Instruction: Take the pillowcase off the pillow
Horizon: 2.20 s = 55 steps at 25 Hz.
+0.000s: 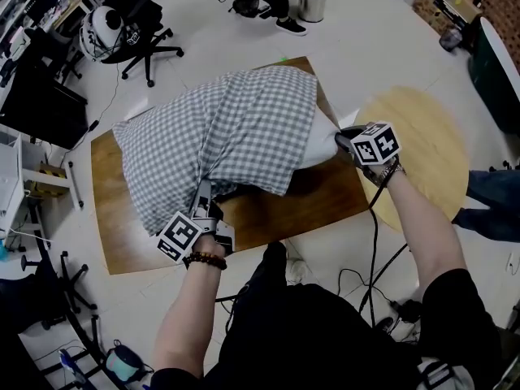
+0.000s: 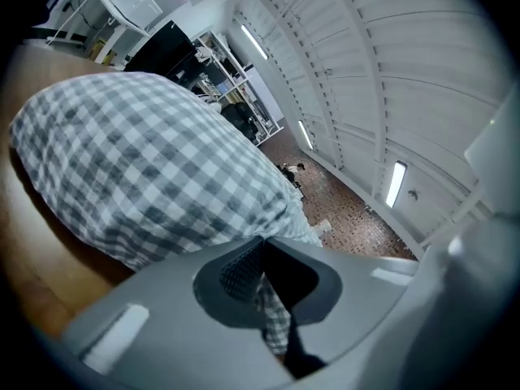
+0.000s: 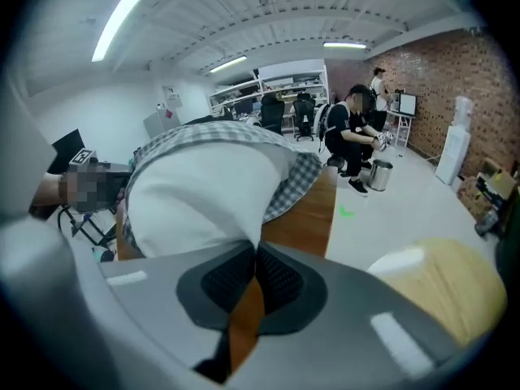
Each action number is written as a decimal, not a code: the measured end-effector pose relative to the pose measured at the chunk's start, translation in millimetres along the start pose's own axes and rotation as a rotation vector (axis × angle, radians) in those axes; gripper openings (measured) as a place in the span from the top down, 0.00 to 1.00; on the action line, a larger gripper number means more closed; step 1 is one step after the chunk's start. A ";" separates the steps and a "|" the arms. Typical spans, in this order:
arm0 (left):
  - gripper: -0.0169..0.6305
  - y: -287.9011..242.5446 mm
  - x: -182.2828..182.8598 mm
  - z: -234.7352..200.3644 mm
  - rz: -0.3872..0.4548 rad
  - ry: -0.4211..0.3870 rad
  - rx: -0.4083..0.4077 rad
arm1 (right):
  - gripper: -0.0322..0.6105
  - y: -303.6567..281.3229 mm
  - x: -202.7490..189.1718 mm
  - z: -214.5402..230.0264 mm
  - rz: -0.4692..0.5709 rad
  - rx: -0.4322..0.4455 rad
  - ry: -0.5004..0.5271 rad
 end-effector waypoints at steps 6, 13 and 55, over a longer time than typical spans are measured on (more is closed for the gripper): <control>0.93 0.9 -23.8 18.4 -0.115 -0.003 -0.049 | 0.87 -10.9 -17.2 -26.1 -0.055 0.037 0.066; 0.76 23.7 -51.1 50.5 -0.218 -0.020 -0.127 | 0.73 20.1 -41.0 -37.2 -0.087 0.083 0.071; 0.51 -296.6 112.9 202.3 -1.099 -0.951 -0.042 | 0.63 18.9 84.3 74.6 0.040 0.398 -0.294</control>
Point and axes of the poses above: the fingertips, and each gripper's own axes: y backward along the fingers, z to its right, x out of its top, the point moved 7 cm from there along y, backward along the fingers, and after that the axes turned 6 degrees about -z, right-handed, at the moved point
